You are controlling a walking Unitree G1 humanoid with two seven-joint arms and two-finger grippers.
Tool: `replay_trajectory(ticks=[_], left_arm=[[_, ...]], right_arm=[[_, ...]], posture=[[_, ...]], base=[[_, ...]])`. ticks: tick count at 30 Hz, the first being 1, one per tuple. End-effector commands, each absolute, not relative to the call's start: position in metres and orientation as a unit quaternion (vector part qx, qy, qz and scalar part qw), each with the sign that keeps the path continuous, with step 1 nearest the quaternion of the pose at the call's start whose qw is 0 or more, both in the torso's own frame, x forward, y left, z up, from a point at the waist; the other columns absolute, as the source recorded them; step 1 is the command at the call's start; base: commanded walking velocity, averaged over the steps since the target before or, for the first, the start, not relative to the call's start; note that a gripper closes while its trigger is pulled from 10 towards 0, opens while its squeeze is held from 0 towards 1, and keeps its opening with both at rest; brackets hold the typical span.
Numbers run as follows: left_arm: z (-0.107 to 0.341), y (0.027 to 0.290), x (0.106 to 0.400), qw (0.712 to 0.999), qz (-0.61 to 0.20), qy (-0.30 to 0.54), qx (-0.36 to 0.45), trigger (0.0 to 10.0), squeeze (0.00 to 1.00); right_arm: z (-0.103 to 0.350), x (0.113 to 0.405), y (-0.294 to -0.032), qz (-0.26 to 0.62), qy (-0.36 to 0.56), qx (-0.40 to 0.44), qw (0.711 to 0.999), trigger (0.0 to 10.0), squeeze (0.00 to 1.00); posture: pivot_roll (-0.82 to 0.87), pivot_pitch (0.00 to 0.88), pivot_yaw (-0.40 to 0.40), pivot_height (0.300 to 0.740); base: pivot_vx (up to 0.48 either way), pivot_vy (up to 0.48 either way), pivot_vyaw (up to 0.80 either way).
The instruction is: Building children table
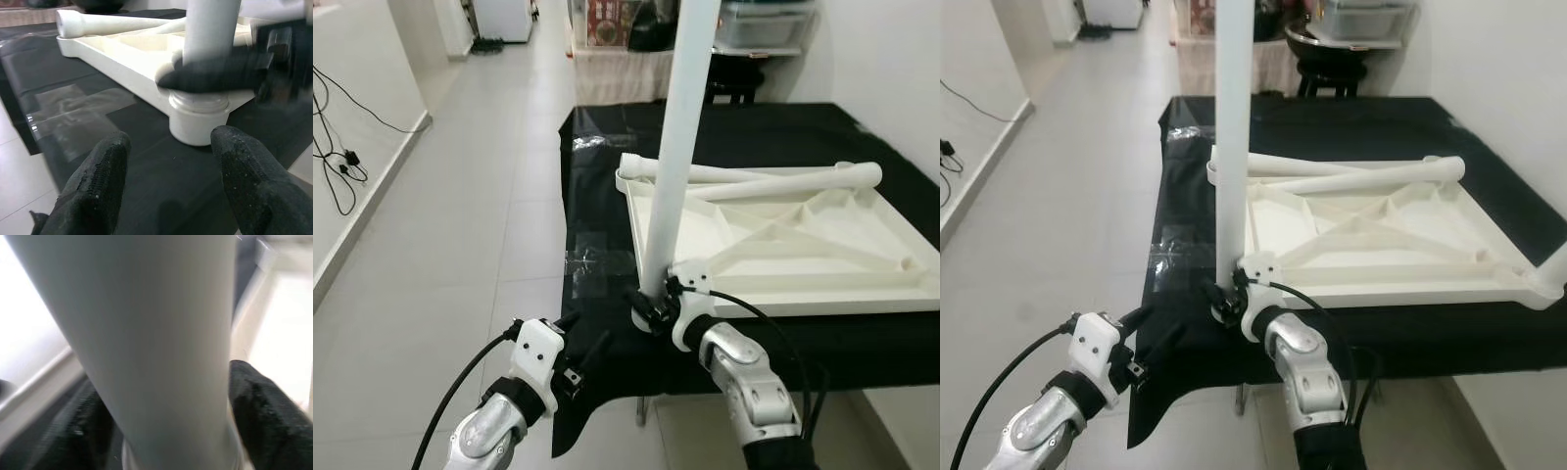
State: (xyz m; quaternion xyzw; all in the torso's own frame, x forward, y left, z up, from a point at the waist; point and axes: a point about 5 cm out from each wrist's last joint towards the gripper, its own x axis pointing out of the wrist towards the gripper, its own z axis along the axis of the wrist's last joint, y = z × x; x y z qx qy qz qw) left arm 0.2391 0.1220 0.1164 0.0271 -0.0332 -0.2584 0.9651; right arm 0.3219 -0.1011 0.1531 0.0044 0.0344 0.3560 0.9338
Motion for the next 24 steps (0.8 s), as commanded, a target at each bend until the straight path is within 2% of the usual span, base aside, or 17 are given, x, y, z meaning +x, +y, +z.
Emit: replay_trajectory(ticks=[1,3,4,6,7,8,12,13,16,17,24], left_arm=[[0.114,0.121,0.237,0.966,-0.257,-0.028,0.026,10.0,0.0],[0.114,0.121,0.237,0.966,-0.257,-0.028,0.026,10.0,0.0],[0.114,0.121,0.237,0.966,-0.257,-0.028,0.026,10.0,0.0],[0.114,0.121,0.237,0.966,-0.257,-0.028,0.026,10.0,0.0],[0.114,0.121,0.237,0.966,-0.256,-0.028,0.026,10.0,0.0],[0.114,0.122,0.237,0.966,-0.256,-0.028,0.026,10.0,0.0],[0.113,0.122,0.237,0.966,-0.255,-0.028,0.026,10.0,0.0],[0.113,0.121,0.236,0.966,-0.255,-0.028,0.026,10.0,0.0],[0.113,0.121,0.236,0.966,-0.255,-0.027,0.027,10.0,0.0],[0.113,0.121,0.236,0.966,-0.255,-0.027,0.026,10.0,0.0],[0.113,0.12,0.235,0.966,-0.256,-0.026,0.025,10.0,0.0]], right_arm=[[0.171,0.323,-0.095,0.441,-0.002,-0.007,0.897,10.0,0.98],[0.171,0.323,-0.095,0.441,-0.002,-0.007,0.897,10.0,0.98],[0.18,0.326,-0.097,0.487,-0.016,-0.039,0.873,10.0,0.09],[0.18,0.326,-0.097,0.487,-0.016,-0.039,0.873,10.0,0.09],[0.185,0.331,-0.099,0.522,-0.019,-0.06,0.85,10.0,0.0],[0.189,0.336,-0.102,0.555,-0.015,-0.075,0.829,10.0,0.0],[0.193,0.346,-0.104,0.585,0.0,-0.083,0.807,10.0,0.0],[0.195,0.351,-0.104,0.594,0.006,-0.078,0.801,6.8,0.0],[0.196,0.354,-0.104,0.598,0.01,-0.074,0.798,6.8,0.0],[0.198,0.356,-0.104,0.601,0.013,-0.065,0.797,0.0,0.0],[0.198,0.358,-0.108,0.605,0.014,-0.055,0.794,0.0,0.0]], posture=[[-0.03,0.121,-0.049,0.74],[-0.03,0.121,-0.049,0.74],[-0.02,0.121,-0.053,0.74],[-0.02,0.121,-0.053,0.74],[-0.02,0.121,-0.054,0.74],[-0.02,0.121,-0.054,0.74],[-0.01,0.119,-0.054,0.74],[-0.01,0.12,-0.053,0.74],[-0.01,0.12,-0.053,0.74],[-0.01,0.121,-0.053,0.74],[-0.01,0.125,-0.055,0.74]], base=[[0.0,0.0,0.0],[0.0,0.0,0.0],[0.0,0.0,0.0],[0.0,0.0,0.0],[0.0,0.0,0.0],[0.0,0.0,0.0],[0.0,0.0,0.0],[0.0,0.0,0.0],[0.0,0.0,0.0],[0.0,0.0,0.0],[0.0,0.0,0.0]])
